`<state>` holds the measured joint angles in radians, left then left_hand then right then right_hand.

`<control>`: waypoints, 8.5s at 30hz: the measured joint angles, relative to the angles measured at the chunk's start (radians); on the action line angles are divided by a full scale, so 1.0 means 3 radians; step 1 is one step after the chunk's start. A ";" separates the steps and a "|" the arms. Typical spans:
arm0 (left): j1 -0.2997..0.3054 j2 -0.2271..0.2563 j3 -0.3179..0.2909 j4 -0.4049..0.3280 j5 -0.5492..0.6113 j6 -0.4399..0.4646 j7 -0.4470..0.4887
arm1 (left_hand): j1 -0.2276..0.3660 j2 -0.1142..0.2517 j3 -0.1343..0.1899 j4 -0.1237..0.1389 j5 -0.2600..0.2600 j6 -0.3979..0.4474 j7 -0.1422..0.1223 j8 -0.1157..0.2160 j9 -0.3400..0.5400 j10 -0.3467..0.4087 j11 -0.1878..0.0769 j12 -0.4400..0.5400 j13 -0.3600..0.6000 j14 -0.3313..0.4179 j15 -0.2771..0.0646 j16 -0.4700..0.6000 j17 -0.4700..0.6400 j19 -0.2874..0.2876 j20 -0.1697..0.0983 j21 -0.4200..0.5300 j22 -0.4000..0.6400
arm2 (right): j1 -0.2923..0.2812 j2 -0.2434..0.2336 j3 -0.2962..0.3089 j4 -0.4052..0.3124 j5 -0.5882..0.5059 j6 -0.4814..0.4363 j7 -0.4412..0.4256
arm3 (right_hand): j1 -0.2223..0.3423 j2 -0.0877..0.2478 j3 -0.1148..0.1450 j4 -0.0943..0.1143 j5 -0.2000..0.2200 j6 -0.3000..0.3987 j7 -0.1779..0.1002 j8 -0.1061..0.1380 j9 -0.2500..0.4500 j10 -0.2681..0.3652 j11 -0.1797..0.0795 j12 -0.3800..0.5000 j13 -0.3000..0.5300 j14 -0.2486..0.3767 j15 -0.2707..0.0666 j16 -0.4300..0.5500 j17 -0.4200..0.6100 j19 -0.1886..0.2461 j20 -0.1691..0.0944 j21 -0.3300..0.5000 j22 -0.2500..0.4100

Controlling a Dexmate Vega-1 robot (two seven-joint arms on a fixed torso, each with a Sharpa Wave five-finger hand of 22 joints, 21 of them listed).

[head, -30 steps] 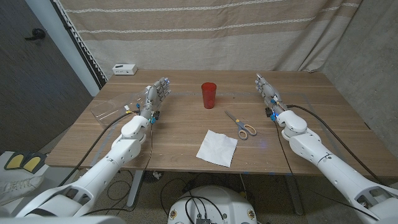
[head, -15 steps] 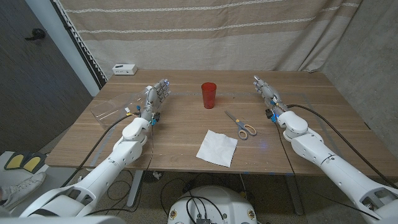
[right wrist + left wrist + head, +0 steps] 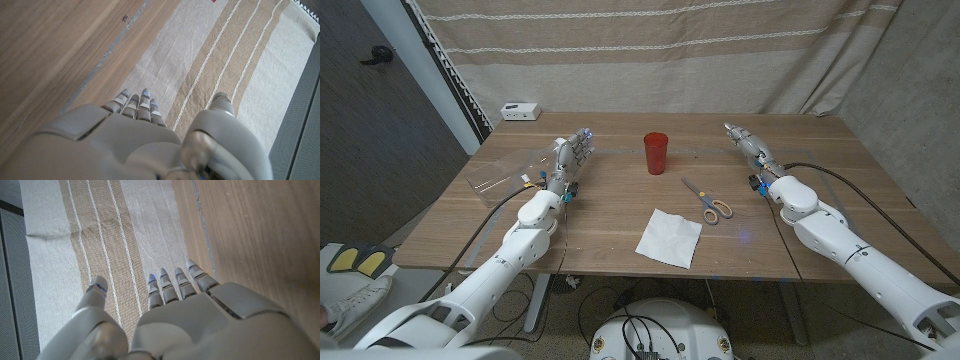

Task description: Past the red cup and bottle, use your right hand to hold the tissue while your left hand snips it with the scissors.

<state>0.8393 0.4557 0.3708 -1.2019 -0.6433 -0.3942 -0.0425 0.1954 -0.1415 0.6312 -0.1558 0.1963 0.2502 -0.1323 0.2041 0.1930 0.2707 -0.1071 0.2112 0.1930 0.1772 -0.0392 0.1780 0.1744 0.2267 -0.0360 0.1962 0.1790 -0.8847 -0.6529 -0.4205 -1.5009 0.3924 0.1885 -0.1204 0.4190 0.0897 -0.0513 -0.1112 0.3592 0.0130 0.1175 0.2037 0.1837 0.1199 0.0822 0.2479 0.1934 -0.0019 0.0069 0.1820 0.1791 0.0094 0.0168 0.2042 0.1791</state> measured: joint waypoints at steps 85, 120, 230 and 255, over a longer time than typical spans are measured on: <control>0.0184 0.0050 -0.0047 -0.0157 -0.0018 -0.0091 0.0030 | 0.0044 -0.0017 -0.0023 0.0005 0.0002 0.0059 0.0013 0.0000 0.0000 0.0029 0.0006 0.0000 -0.0001 0.0000 0.0000 0.0000 -0.0001 0.0005 -0.0005 0.0000 -0.0007 | -0.0319 -0.0535 -0.0131 -0.1171 -0.1347 -0.0988 -0.0500 | 0.0342 -0.0035 -0.0021 -0.0056 0.0147 0.0702 -0.0130 0.0067 0.0017 0.0852 -0.0173 0.0222 0.0070 0.0975 -0.0155 0.0131 0.0032 0.0795 0.0177 0.0132 0.0032; 0.0265 0.0065 -0.0051 -0.0286 0.0052 -0.0109 0.0147 | 0.0044 -0.0017 -0.0023 0.0005 0.0002 0.0077 0.0030 0.0000 0.0000 0.0029 0.0006 0.0000 -0.0001 0.0000 0.0000 0.0013 -0.0001 0.0005 -0.0005 0.0000 -0.0007 | -0.0458 -0.0763 -0.0089 -0.1490 -0.1472 -0.1205 -0.0350 | 0.0377 0.0000 -0.0048 -0.0028 0.0160 0.0707 -0.0099 0.0041 0.0016 0.0753 -0.0101 0.0222 0.0154 0.1129 -0.0161 0.0245 0.0181 0.1180 -0.0004 0.0258 0.0064; 0.0224 0.0044 -0.0051 -0.0131 0.0006 -0.0209 0.0015 | 0.0074 -0.0013 -0.0078 0.0032 0.0002 0.0118 0.0025 0.0000 0.0000 0.0065 0.0042 0.0000 -0.0001 -0.0012 0.0012 0.0013 -0.0001 -0.0007 -0.0018 0.0000 -0.0006 | -0.0443 -0.0959 -0.0569 -0.2107 -0.2916 -0.2398 -0.0086 | 0.0474 -0.0079 -0.0147 -0.0035 0.0209 0.0999 -0.0321 0.0322 0.0400 0.1113 -0.0233 0.0533 0.0586 0.1513 -0.0177 0.0619 0.0479 0.1422 -0.0020 0.0392 0.0140; 0.0226 0.0049 -0.0062 -0.0134 0.0000 -0.0209 -0.0006 | 0.0074 -0.0013 -0.0092 0.0018 0.0002 0.0117 0.0025 0.0000 0.0000 0.0065 0.0042 0.0000 -0.0001 -0.0012 0.0012 0.0013 -0.0001 -0.0007 -0.0018 0.0000 -0.0006 | -0.0409 -0.0970 -0.0632 -0.2169 -0.3070 -0.2552 0.0146 | 0.0473 -0.0079 -0.0180 -0.0003 0.0221 0.1350 -0.0398 0.0506 0.0495 0.1154 -0.0239 0.0594 0.0685 0.1513 -0.0177 0.0677 0.0526 0.1409 -0.0007 0.0404 0.0139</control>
<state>0.9070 0.4705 0.3521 -1.2421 -0.6433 -0.4569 -0.0443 0.2176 -0.1455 0.6034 -0.1504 0.1969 0.2855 -0.1249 0.2040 0.1928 0.2902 -0.0945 0.2112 0.1928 0.1735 -0.0355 0.1820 0.1742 0.2247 -0.0412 0.1962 0.1771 -1.0075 -0.9439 -0.6101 -2.1515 -0.5286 -0.5771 -0.0765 0.5611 0.0660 -0.1052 -0.1122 0.4255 0.4182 -0.0019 0.3554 0.3322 0.4660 0.0104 0.4260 0.3988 0.4520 -0.0462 0.3850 0.3369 0.4322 0.0146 0.3255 0.2209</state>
